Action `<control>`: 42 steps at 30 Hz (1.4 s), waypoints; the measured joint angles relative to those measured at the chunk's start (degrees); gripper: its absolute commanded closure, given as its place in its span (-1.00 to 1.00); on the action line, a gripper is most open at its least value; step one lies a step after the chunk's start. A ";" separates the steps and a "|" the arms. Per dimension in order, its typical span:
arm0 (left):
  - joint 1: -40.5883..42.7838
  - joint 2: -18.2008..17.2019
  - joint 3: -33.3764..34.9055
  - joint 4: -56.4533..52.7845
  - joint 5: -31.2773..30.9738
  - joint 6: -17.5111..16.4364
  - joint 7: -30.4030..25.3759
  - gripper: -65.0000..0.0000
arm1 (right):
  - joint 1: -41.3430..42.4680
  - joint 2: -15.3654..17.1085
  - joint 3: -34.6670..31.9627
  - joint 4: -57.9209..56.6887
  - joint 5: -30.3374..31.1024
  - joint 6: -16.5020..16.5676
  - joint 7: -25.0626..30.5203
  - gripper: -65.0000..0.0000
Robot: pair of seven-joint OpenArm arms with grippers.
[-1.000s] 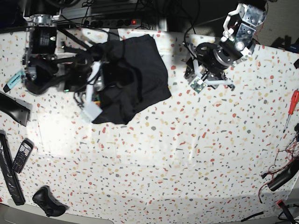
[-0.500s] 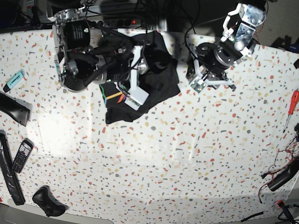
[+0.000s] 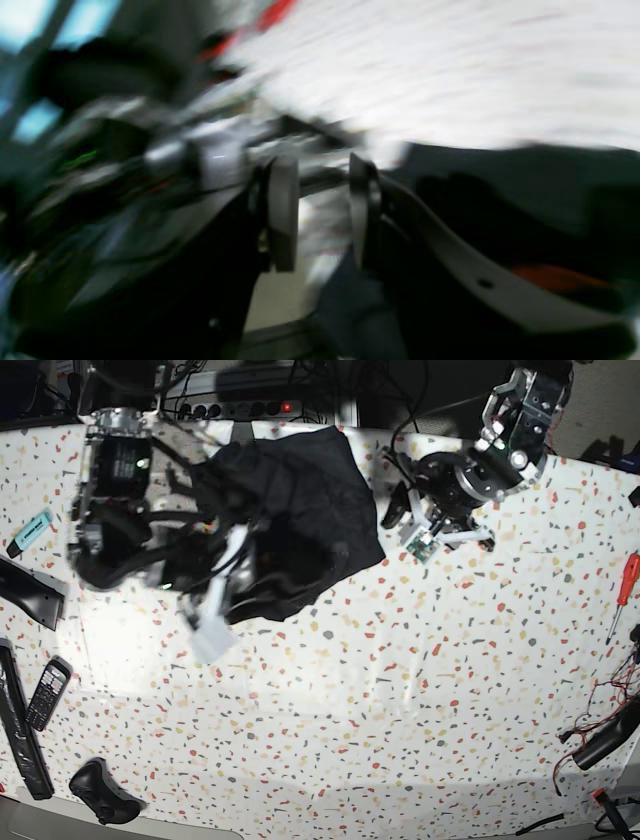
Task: Fold the T-shirt properly
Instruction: 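Grasp the shirt bundle with the right gripper and flip it over, then tuck and flatten the folded shirt edges with both grippers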
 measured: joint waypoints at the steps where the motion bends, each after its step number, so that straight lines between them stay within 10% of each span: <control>1: 0.00 0.61 -0.02 1.29 -0.87 0.02 0.20 0.38 | 0.50 0.68 2.29 0.00 -1.27 -0.02 0.52 0.47; 9: -0.15 11.45 2.84 5.40 -6.40 -3.48 1.42 0.38 | 0.79 6.25 10.08 -1.97 -7.08 -0.07 1.57 0.47; 23: -0.20 13.42 12.28 5.33 6.93 -1.60 12.74 0.38 | 0.74 6.49 10.54 -6.03 -7.17 -0.04 1.62 0.47; 29: -0.15 8.33 12.35 5.33 11.67 -1.73 24.61 0.38 | 0.74 6.56 10.54 -6.03 -7.15 -0.07 1.62 0.47; 42: -0.15 -10.08 12.33 9.38 0.20 -1.73 23.12 0.39 | 0.76 6.51 10.54 -6.03 -7.15 -0.04 1.62 0.47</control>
